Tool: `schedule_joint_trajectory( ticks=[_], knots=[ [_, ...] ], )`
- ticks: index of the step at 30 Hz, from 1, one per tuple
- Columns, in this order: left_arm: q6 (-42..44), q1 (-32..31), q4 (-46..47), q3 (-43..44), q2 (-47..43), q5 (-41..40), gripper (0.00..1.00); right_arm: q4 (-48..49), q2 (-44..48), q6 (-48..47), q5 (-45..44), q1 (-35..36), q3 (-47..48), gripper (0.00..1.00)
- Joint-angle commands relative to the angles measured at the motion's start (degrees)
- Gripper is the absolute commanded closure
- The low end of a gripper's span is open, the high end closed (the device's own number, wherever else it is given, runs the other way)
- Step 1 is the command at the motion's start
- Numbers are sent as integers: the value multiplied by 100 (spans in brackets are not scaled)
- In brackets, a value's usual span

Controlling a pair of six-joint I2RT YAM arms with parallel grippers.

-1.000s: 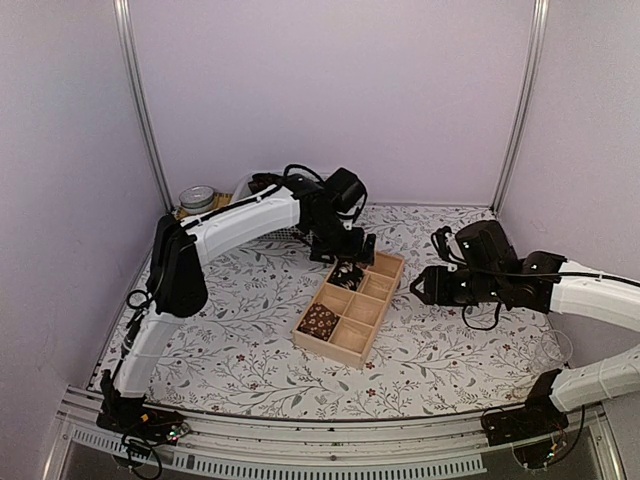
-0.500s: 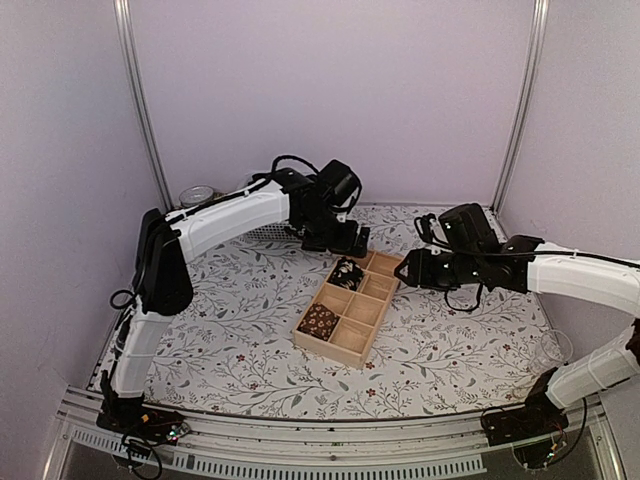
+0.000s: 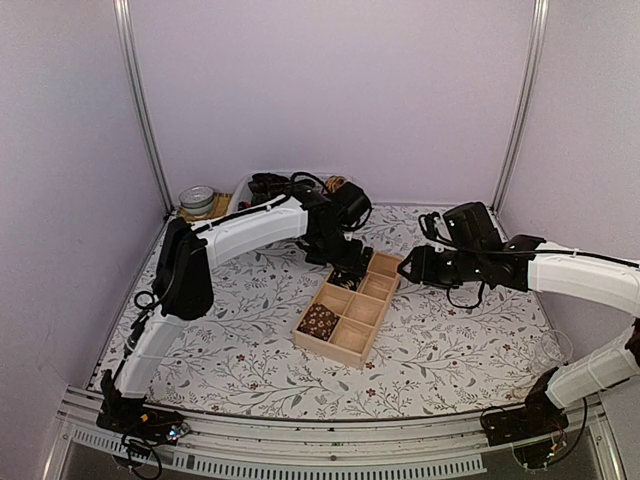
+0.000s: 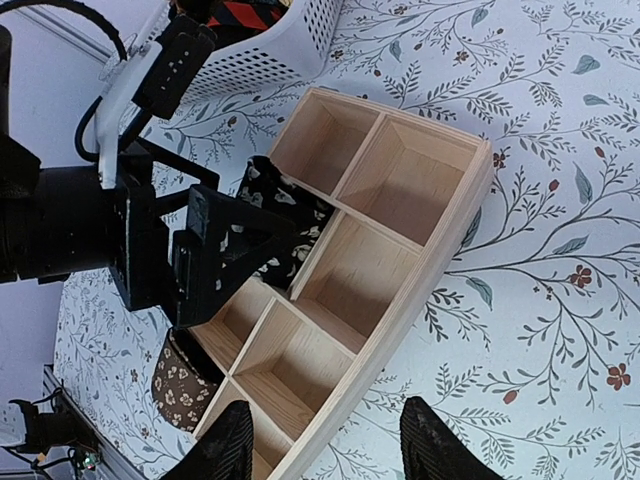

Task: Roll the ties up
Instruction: Adjust the tie at the center of the board.

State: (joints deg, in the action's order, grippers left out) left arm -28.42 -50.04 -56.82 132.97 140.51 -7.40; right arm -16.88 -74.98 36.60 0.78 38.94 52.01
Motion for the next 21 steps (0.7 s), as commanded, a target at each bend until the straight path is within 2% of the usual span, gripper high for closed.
schedule_joint_trajectory(
  ticks=[1,11,17,21],
  knots=[
    [186,-260,-293,421,191,-484,0,145,-165,-4,63,-44,-115,50],
    [360,-436,-109,268,36,-1132,0,451,-366,-36,238,-54,-208,50],
    [770,-182,700,-647,-778,-868,0,883,-954,-257,577,-58,175,59],
    [910,41,1105,-1358,-1285,-741,5,1085,-1628,-432,977,-48,758,67]
  ],
)
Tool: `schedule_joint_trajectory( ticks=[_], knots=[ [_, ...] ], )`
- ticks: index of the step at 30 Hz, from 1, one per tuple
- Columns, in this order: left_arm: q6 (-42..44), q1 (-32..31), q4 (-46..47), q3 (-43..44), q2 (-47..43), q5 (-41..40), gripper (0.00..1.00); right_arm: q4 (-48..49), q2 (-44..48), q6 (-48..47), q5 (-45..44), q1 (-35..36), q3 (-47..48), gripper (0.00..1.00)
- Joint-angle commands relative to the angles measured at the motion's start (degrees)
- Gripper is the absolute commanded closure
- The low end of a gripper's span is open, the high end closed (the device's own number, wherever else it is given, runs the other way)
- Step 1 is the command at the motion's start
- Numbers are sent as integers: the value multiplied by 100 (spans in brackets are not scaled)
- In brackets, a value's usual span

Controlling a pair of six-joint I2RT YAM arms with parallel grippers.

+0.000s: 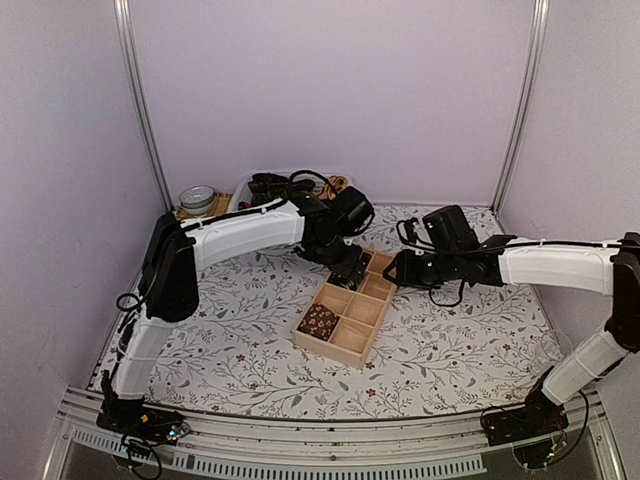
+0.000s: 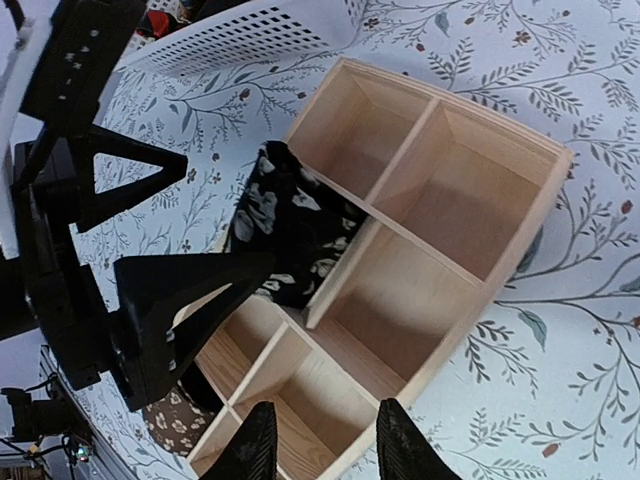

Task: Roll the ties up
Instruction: Adjust the tie at the center of the board.

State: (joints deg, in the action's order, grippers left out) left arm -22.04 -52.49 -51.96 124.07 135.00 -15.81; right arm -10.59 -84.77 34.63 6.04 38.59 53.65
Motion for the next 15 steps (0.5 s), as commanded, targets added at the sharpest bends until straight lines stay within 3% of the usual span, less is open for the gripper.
schedule_joint_trajectory(
  ticks=[1,6,9,15],
  knots=[
    [294,335,803,-682,-882,139,6,476,-862,-257,524,-10,746,69],
    [368,592,1531,-1747,-1612,379,16,426,-1980,-325,1021,-2,1657,74],
    [317,802,1835,-2266,-1920,615,29,398,-2397,-291,1178,53,2081,77],
    [251,1136,2286,-3075,-2376,1012,34,232,-2851,-259,1180,150,2531,78]
  ],
)
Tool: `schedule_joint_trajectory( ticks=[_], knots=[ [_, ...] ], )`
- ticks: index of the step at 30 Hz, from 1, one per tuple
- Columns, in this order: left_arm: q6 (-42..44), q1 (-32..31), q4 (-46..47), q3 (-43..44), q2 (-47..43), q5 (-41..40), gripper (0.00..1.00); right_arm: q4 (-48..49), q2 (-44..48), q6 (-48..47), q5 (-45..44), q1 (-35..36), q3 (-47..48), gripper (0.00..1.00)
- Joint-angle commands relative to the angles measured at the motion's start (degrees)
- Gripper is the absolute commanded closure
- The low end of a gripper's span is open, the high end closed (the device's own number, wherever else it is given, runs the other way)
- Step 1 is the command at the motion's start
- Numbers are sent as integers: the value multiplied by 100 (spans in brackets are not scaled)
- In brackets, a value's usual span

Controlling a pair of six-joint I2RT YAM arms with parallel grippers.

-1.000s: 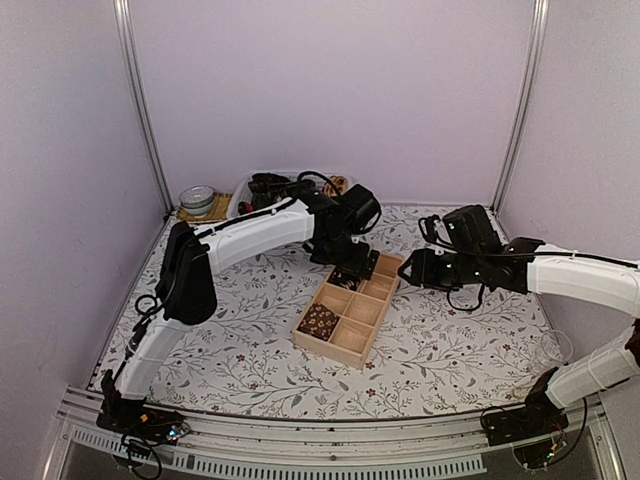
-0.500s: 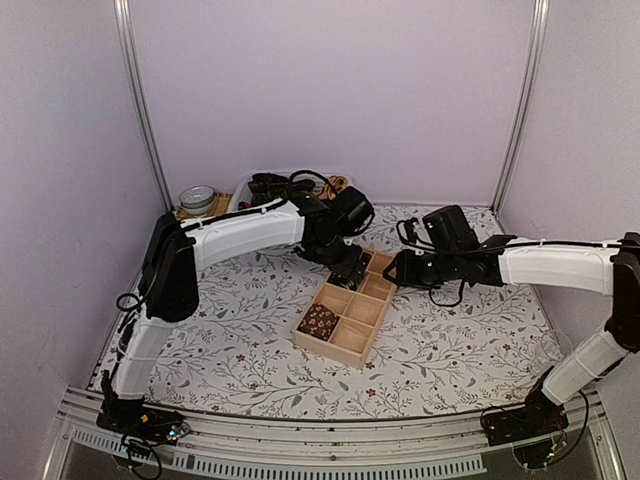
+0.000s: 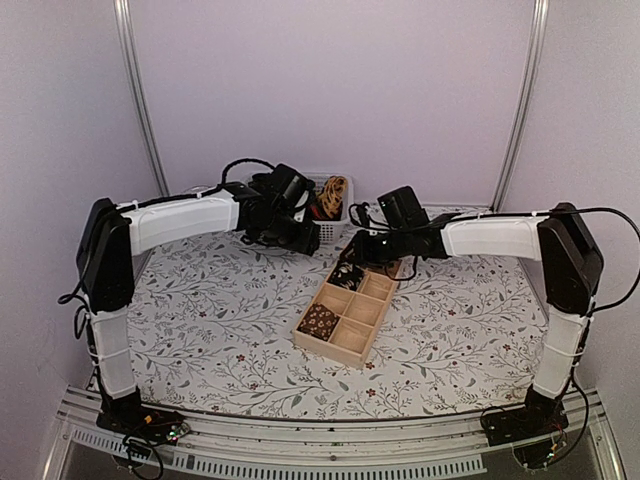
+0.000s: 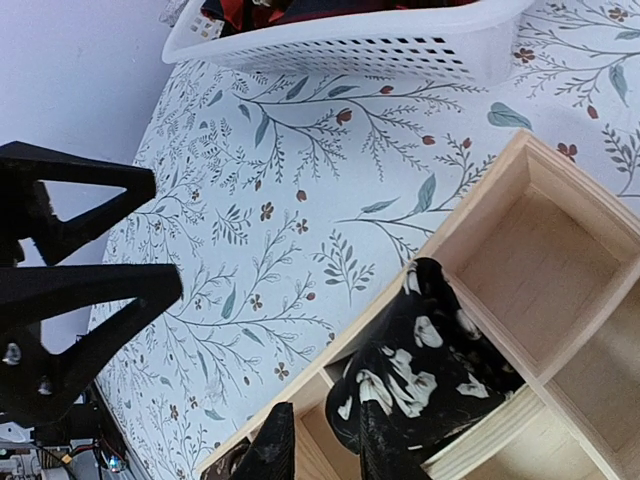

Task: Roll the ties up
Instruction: Adjust the tie at the center of the board.

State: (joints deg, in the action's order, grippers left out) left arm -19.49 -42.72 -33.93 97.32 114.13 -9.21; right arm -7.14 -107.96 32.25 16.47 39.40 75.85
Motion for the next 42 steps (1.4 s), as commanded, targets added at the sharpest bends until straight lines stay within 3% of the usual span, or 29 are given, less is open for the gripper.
schedule_joint_trajectory(
  ticks=[1,8,26,31,38,42],
  knots=[
    [4,175,540,-491,-323,391,34,-119,-592,-14,110,73,326,78],
    [57,228,774,-812,-359,676,35,-536,-1242,13,-192,8,653,79],
    [140,245,1111,-1151,-497,983,35,-1164,-1847,-79,-575,-317,1015,79],
    [130,245,1168,-1235,-528,1013,33,-1122,-1388,-114,-245,-305,1026,79],
    [222,238,1310,-1195,-473,1084,17,-1510,-187,-359,21,-310,1611,70],
    [334,239,1293,-982,-283,1231,0,-1952,166,-577,-176,-310,1751,68]
  ],
)
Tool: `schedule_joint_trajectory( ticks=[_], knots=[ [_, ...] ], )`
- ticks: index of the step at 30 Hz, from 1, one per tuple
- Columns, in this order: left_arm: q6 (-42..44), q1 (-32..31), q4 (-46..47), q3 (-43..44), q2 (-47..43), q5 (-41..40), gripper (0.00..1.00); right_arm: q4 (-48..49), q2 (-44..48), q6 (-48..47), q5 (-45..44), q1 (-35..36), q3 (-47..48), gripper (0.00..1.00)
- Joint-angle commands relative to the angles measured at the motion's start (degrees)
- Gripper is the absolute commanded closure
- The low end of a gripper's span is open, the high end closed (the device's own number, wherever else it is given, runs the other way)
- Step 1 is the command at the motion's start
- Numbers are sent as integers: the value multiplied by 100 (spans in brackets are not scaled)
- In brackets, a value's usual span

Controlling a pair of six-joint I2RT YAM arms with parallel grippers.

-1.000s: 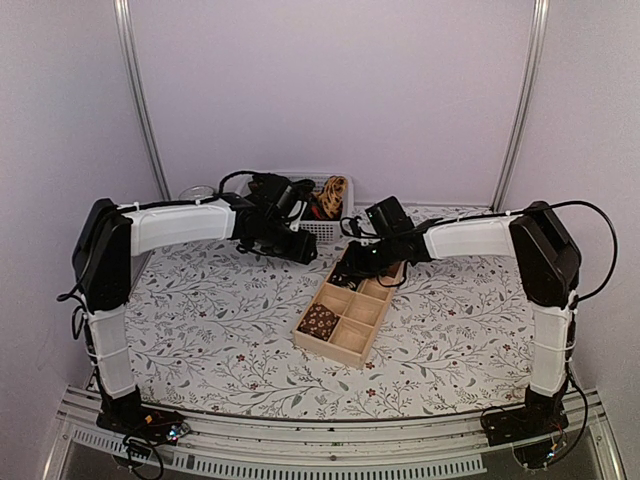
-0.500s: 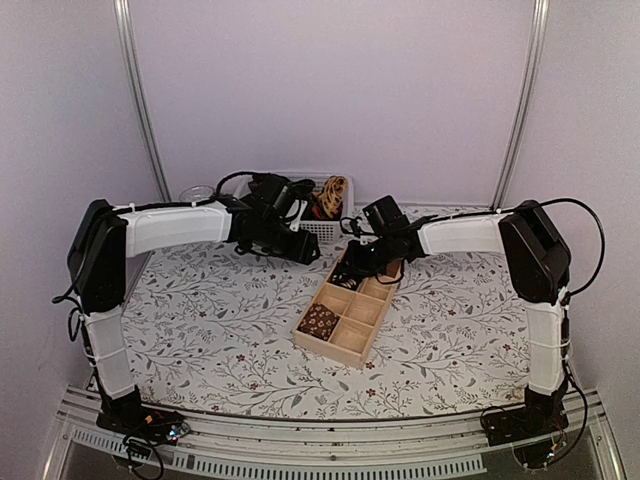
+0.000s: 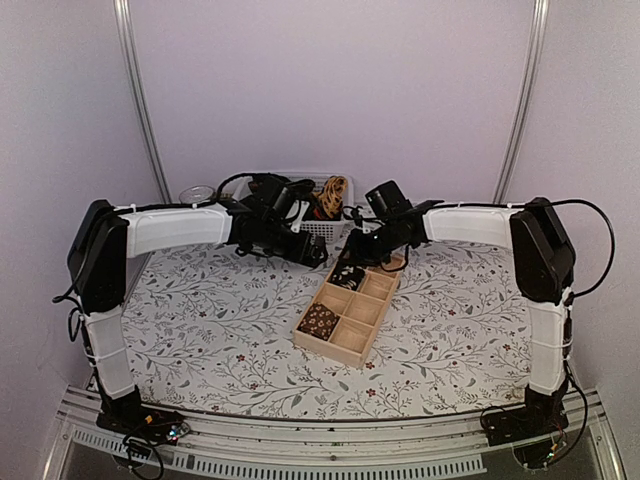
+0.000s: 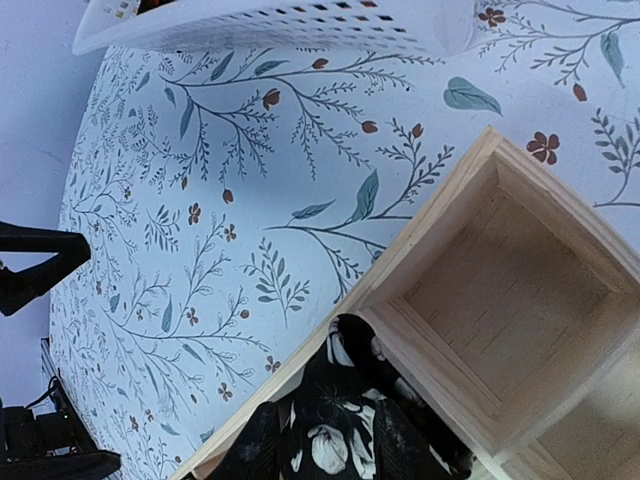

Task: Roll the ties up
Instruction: Adjust the tie at the center of the board, then adjust the tie in the storage box.

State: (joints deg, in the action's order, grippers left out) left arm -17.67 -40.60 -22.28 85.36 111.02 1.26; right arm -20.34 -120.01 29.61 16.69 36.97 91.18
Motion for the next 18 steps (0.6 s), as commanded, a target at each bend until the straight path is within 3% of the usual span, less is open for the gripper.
schedule_joint_trajectory(
  ticks=[1,7,12,18],
  knots=[
    [203,26,116,267,88,226,0,-725,1434,-377,-287,-67,153,67],
    [423,44,94,653,713,630,0,-728,1696,-518,-642,-75,-958,69],
    [375,83,268,921,1260,1058,0,-481,1620,-400,-679,-76,-1522,78],
    [352,103,307,1179,1662,1175,13,-349,1429,-377,-854,-76,-1708,89]
  ],
)
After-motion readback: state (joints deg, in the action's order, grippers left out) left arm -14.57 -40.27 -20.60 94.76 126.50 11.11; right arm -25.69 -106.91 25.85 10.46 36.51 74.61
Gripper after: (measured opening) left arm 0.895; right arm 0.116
